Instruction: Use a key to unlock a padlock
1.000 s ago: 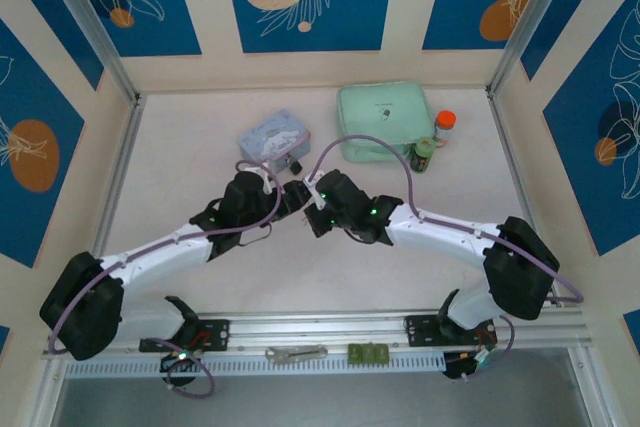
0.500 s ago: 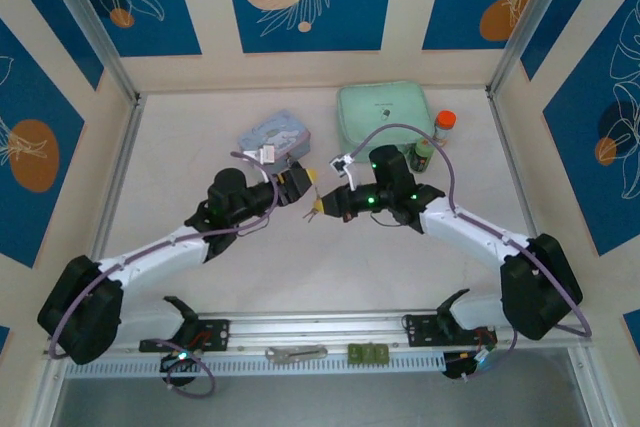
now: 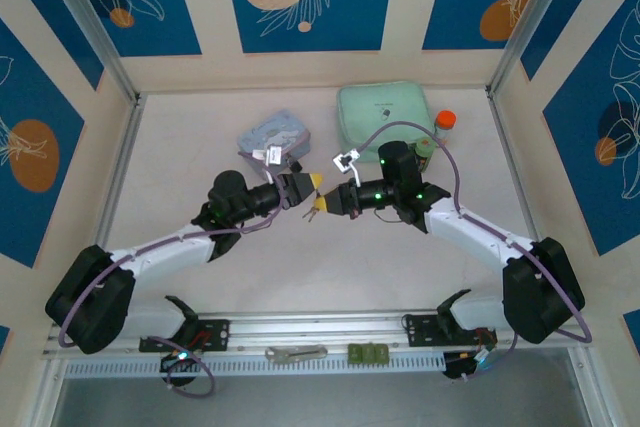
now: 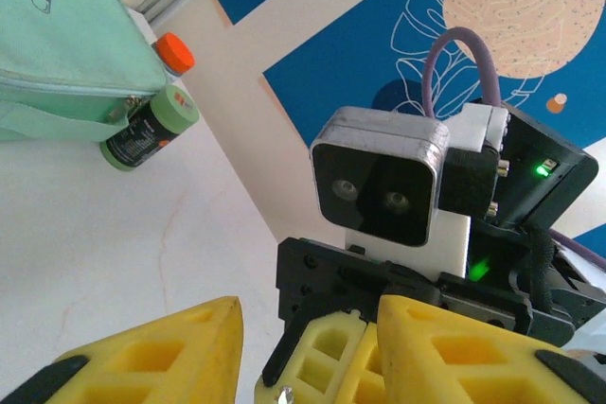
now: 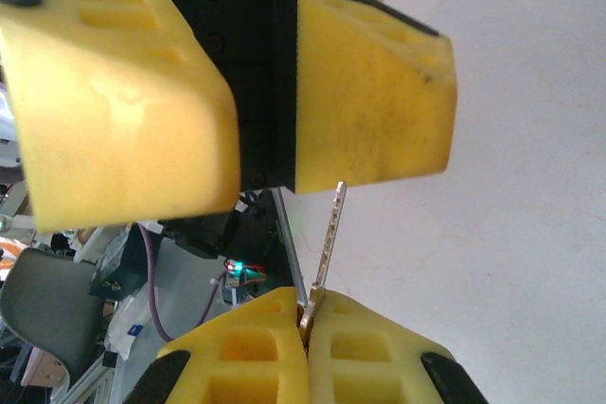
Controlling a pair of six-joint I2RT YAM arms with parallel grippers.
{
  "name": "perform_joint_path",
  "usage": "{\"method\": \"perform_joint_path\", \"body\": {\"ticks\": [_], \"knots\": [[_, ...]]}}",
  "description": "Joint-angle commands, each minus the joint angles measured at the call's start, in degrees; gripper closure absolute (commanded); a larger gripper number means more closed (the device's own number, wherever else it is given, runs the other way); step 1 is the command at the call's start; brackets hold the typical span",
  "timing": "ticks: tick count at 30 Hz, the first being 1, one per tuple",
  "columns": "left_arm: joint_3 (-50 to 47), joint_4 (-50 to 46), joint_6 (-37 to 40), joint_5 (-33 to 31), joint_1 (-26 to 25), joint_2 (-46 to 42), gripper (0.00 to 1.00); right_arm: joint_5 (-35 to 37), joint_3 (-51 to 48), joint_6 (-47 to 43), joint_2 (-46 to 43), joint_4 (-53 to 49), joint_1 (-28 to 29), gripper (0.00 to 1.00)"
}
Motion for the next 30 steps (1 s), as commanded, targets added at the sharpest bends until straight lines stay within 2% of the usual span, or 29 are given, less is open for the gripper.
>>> {"method": "perform_joint_path", "body": {"ticks": [1,8,10,13,15,18,22,25,30], "knots": [[-0.7,1.9,0.4,1.9,-0.6,0.7,0.61,-1.5,-1.1,1.5,-0.8,2.1,-0.7,1.00],[0.0,1.7,0.3,2.6,-1.3,2.0,0.74,-1.3,-1.3,1.9,-0.3,2.6,-1.0,1.00],[0.3,2.0,0.2,2.9,-1.5,2.5,0.81,-1.2,-1.5,2.1,-0.2,3.1,-1.1,1.00],[0.5,2.1,0.0,2.8,-1.6,3.0,1.00,-0.9,-1.6,2.2,-0.2,2.9,-1.2,1.00],[0.4,2.1,-0.1,2.1,-1.6,2.9,1.00,-0.2,-1.6,1.8,-0.2,2.3,-1.2,1.00],[0.2,0.6,0.3,0.2,-1.6,1.9,1.00,2.9,-2.4,1.2,-1.7,0.2,-1.3,0.77],[0.1,-2.6,1.4,-3.0,-1.6,0.0,1.00,7.1,-5.4,2.0,-6.8,0.2,-2.3,0.56],[-0.3,-3.0,1.2,-4.5,-1.6,-0.4,1.00,10.4,-7.7,4.1,-10.5,2.3,-3.2,0.51],[-0.6,-1.4,-0.5,-6.5,-2.5,0.1,1.00,12.3,-12.2,11.6,-11.5,13.8,-3.1,0.51]]}}
